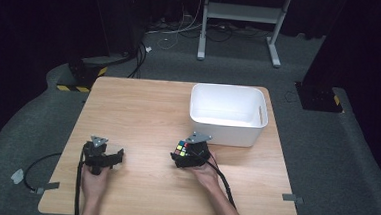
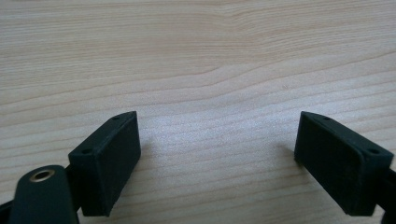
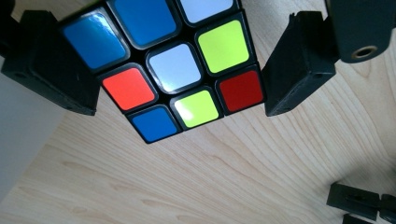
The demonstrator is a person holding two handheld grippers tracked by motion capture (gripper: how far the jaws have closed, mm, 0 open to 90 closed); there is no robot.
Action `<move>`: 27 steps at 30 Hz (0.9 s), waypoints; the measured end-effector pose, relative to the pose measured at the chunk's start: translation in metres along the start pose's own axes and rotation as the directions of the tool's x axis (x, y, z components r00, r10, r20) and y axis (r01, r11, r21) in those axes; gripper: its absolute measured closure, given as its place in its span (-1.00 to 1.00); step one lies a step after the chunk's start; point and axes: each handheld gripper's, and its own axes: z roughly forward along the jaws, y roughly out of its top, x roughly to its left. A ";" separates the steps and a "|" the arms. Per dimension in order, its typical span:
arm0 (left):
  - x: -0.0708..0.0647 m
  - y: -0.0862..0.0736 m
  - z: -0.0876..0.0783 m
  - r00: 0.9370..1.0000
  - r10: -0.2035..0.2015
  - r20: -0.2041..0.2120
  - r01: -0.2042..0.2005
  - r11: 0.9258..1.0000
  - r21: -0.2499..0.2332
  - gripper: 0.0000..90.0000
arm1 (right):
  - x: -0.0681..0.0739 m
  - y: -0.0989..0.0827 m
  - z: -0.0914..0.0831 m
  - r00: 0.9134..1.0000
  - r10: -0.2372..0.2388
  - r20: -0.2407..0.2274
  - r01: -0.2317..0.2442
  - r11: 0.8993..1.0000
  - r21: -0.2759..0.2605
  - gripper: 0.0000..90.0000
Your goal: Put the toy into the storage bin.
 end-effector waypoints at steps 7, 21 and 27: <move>0.000 0.000 0.000 1.000 0.000 0.000 0.000 1.000 0.000 -0.68 | -0.002 -0.004 0.004 1.000 -0.010 -0.015 0.010 1.000 0.007 -0.58; 0.000 0.000 0.000 1.000 0.000 0.000 0.000 1.000 0.000 -0.68 | -0.002 -0.006 0.001 0.999 -0.034 -0.018 0.034 0.999 -0.011 -0.47; 0.000 0.000 0.000 1.000 0.000 0.000 0.000 1.000 0.000 -0.68 | -0.001 -0.006 -0.001 0.999 -0.040 -0.012 0.040 0.999 -0.019 -0.41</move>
